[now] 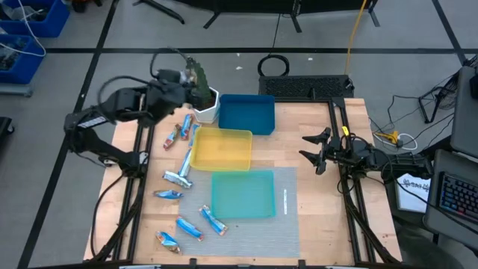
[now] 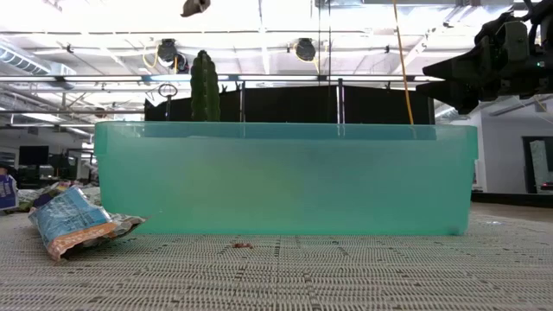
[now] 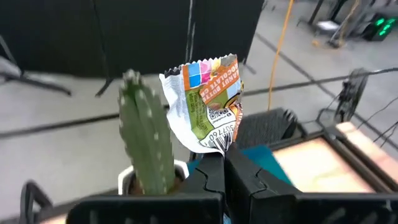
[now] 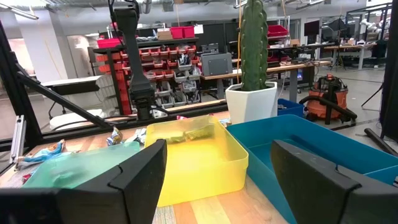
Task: Pick and place Granola Bars by type
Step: Put the yellow granola bar into the yellow bin
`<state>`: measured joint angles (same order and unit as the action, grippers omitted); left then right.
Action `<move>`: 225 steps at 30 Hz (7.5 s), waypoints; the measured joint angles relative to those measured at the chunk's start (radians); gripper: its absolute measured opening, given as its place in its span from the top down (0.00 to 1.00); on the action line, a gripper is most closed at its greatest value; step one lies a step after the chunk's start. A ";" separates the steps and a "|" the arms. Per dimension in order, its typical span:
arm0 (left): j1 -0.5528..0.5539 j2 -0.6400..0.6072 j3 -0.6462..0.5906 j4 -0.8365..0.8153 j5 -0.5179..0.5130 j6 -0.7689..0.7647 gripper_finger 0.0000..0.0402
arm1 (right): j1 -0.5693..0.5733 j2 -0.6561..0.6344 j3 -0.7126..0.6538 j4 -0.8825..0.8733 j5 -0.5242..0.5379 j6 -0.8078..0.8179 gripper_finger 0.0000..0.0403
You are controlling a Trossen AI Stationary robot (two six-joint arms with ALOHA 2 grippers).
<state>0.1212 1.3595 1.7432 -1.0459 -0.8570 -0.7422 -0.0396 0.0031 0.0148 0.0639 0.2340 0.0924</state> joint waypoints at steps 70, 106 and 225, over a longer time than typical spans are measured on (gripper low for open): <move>0.047 0.323 -0.730 0.280 0.583 -0.405 1.00 | 0.000 0.001 0.000 0.030 0.001 0.000 0.31; 0.083 0.366 -0.728 0.400 0.717 -0.297 0.22 | 0.000 0.001 0.000 0.030 0.000 0.000 0.31; -0.889 0.334 -0.397 0.083 0.445 0.879 0.30 | 0.000 0.007 0.000 0.030 0.000 0.000 0.31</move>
<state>-0.7681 1.6931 1.3460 -0.9626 -0.4120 0.1366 -0.0395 0.0097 0.0151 0.0937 0.2344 0.0925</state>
